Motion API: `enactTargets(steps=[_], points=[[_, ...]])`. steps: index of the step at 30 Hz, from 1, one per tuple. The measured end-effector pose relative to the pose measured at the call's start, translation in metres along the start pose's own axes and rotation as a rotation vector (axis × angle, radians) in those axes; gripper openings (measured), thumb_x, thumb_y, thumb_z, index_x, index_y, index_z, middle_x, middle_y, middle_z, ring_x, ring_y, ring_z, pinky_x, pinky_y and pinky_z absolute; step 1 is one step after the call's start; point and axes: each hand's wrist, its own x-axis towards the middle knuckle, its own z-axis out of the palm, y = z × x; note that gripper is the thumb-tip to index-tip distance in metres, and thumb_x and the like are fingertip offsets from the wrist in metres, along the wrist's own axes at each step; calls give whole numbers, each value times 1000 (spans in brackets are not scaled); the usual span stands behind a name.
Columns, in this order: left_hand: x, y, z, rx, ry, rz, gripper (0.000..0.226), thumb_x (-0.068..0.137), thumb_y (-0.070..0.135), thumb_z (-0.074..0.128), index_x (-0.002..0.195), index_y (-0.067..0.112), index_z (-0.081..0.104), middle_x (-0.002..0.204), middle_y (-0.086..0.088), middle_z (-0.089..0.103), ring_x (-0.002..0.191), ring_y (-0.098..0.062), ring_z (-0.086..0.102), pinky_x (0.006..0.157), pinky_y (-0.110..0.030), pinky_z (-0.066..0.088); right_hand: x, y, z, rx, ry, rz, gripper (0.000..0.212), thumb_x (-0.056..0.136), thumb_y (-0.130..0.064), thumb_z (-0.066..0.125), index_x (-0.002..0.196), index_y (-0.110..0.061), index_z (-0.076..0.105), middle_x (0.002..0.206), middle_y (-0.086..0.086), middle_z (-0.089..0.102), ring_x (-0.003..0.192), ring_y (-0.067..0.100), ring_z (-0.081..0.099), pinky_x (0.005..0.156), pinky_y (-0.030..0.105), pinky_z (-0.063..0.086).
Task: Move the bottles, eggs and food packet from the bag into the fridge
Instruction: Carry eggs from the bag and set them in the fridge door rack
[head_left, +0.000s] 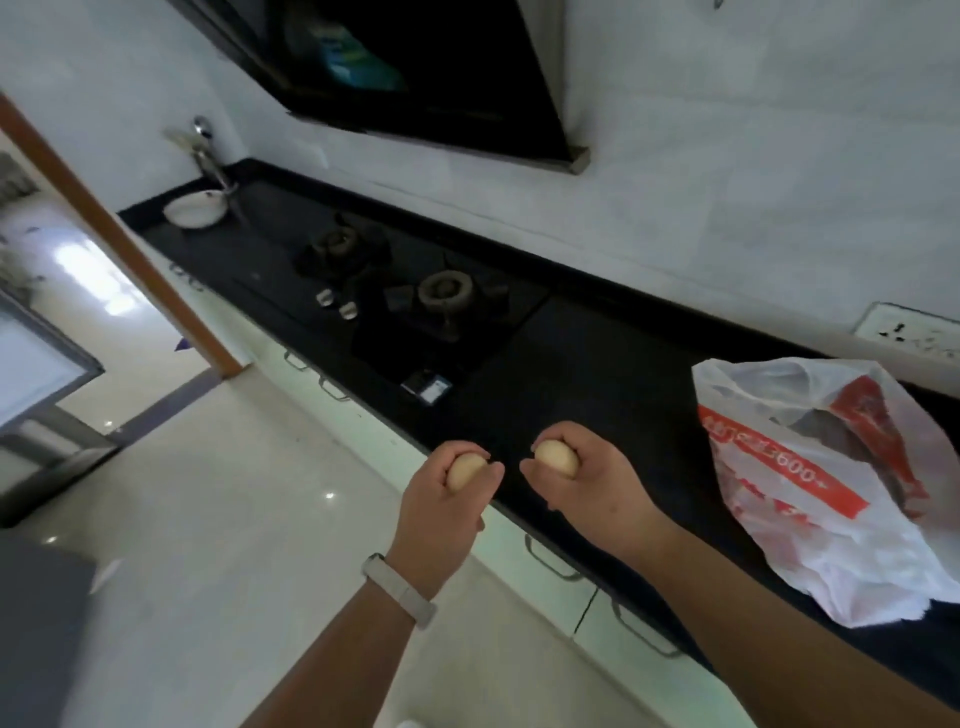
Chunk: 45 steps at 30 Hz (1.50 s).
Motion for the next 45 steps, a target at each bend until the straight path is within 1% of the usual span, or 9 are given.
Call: enactTargets(steps=[4, 8, 14, 19, 25, 31, 39, 42, 45], points=[[15, -20, -76, -26, 52, 0, 6, 87, 17, 71, 85, 21, 67, 81, -6, 66, 58, -15, 58, 52, -19, 48, 24, -31, 78, 65, -53, 45, 13, 83, -29, 74, 85, -28, 61, 80, 2, 63, 61, 13, 58, 57, 29, 53], [33, -45, -160, -70, 128, -20, 7, 86, 16, 71, 85, 22, 67, 81, -3, 65, 58, -14, 58, 53, -20, 48, 51, -64, 159, -4, -135, 27, 14, 82, -30, 72, 87, -25, 60, 84, 5, 63, 62, 10, 56, 54, 23, 49], [34, -81, -290, -152, 327, -50, 5, 87, 16, 72, 87, 18, 67, 83, -5, 65, 59, -15, 58, 54, -21, 49, 78, -121, 286, -40, -302, -94, 13, 78, -33, 72, 80, -29, 60, 73, -1, 62, 59, 12, 58, 56, 35, 53], [19, -108, -376, -157, 498, -97, 6, 86, 16, 73, 89, 15, 68, 81, -6, 66, 60, -15, 60, 56, -24, 51, 90, -159, 375, -41, -484, -194, 12, 78, -32, 71, 79, -29, 60, 67, -6, 59, 58, 12, 56, 54, 33, 50], [10, -130, -439, -111, 688, -155, 10, 82, 16, 75, 85, 22, 68, 84, -6, 69, 67, -18, 62, 56, -23, 51, 101, -189, 452, -81, -647, -285, 12, 81, -24, 71, 82, -19, 60, 68, -2, 58, 58, 9, 53, 54, 31, 48], [29, -139, -490, -62, 795, -197, 12, 81, 20, 75, 88, 25, 67, 85, 0, 67, 70, -13, 61, 59, -20, 53, 135, -211, 514, -52, -724, -326, 11, 81, -20, 72, 81, -18, 61, 66, -1, 58, 55, 10, 52, 51, 28, 46], [111, -145, -555, -20, 935, -268, 11, 83, 21, 75, 91, 25, 67, 89, -4, 67, 72, -15, 61, 64, -30, 57, 229, -242, 598, -2, -808, -394, 12, 81, -20, 72, 83, -21, 60, 70, -3, 59, 59, 11, 55, 53, 29, 50], [151, -143, -577, -18, 950, -309, 12, 83, 23, 74, 92, 26, 66, 89, -4, 67, 78, -22, 65, 67, -30, 58, 270, -256, 621, -4, -849, -411, 12, 82, -22, 71, 86, -22, 60, 73, -2, 59, 59, 8, 56, 53, 25, 52], [189, -139, -597, -36, 986, -307, 12, 84, 22, 74, 93, 22, 67, 88, -5, 68, 79, -26, 67, 65, -30, 58, 311, -271, 637, -18, -871, -439, 13, 83, -24, 71, 88, -23, 59, 76, -1, 59, 64, 13, 59, 56, 30, 55]])
